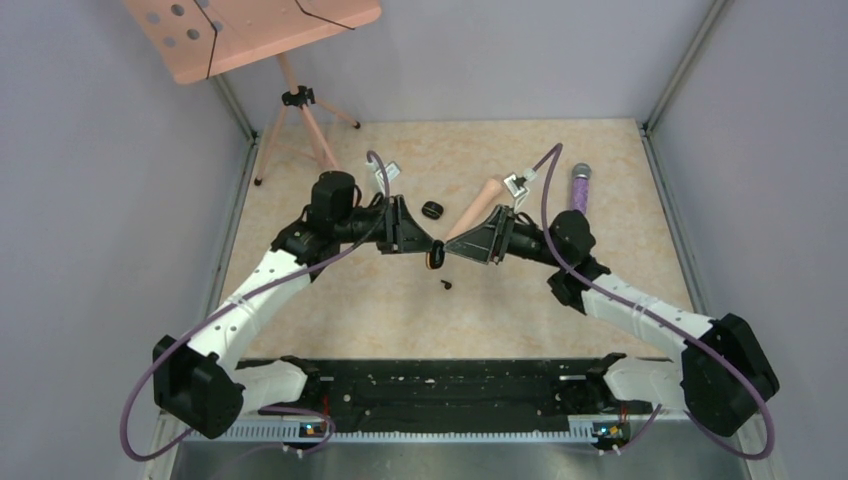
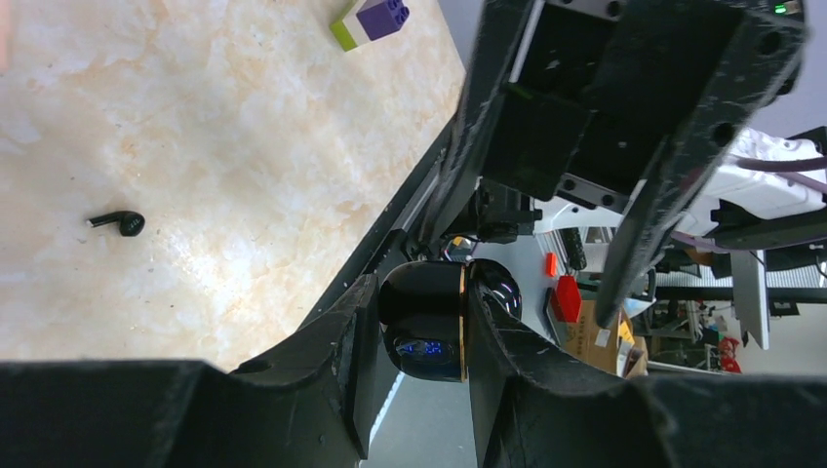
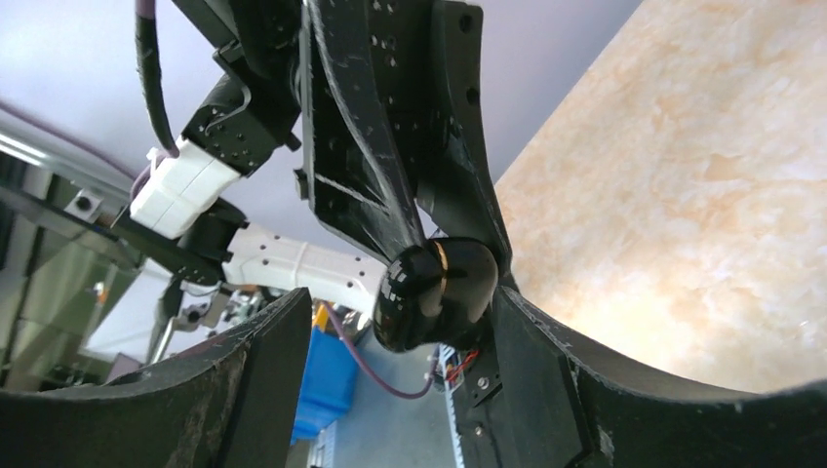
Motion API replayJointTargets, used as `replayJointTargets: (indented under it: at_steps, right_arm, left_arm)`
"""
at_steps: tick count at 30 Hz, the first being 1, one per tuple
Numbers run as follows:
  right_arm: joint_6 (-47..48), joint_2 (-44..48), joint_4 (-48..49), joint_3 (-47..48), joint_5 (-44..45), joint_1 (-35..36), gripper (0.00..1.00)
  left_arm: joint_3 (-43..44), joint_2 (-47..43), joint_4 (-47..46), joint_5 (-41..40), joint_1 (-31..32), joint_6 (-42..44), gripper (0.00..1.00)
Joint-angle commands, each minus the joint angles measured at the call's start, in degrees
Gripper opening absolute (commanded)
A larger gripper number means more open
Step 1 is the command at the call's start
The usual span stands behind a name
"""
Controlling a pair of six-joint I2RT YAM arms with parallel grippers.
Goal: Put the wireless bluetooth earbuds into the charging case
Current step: Pass from the left arm to the right
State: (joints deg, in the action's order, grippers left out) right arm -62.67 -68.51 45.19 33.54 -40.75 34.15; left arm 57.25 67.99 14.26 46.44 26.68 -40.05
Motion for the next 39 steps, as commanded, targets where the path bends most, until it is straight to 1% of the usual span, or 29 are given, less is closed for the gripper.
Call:
replayJointTargets:
  at_steps: [1,5,11,17,23,25,27,33,36,39]
  right_arm:
    - [10.2,3.6,-14.1,6.9,5.4,1.7,0.68]
    - [16.2,2.6,-24.5,11.9,10.8,5.5,0.69]
    - [19.8,0.9,-32.0,15.4,16.0,8.4,0.69]
    - [21.4,0.4,-35.9,15.8,18.3,8.8,0.66]
    - [21.4,3.3,-38.0,14.5,21.6,8.8,0.59]
    - [20.8,4.3,-37.5,14.0,21.2,8.5,0.57]
    - [19.0,4.6,-35.5,12.8,19.0,7.9,0.56]
    - [11.0,4.2,-21.3,7.7,12.0,5.9,0.57]
    - [9.0,3.4,-17.1,6.7,10.3,5.6,0.6]
    - [6.0,3.3,-10.9,4.6,8.9,5.0,0.61]
  left_arm:
    - [3.2,-2.0,1.0,-1.7,0.0,2.4,0.0]
    - [3.6,-2.1,1.5,-2.5,0.0,2.4,0.0]
    - [4.1,-2.6,2.7,-3.6,0.0,2.8,0.0]
    - [4.2,-2.8,3.0,-3.7,0.0,2.9,0.0]
    - [4.4,-2.6,3.0,-3.6,0.0,3.0,0.0]
    - [4.4,-2.4,2.9,-3.5,0.0,3.0,0.0]
    - [4.2,-2.2,2.9,-3.4,0.0,3.0,0.0]
    - [4.3,-2.4,2.7,-3.3,0.0,2.8,0.0]
    - [4.4,-2.5,2.5,-3.2,0.0,2.8,0.0]
    - [4.2,-2.4,2.2,-3.0,0.0,2.8,0.0]
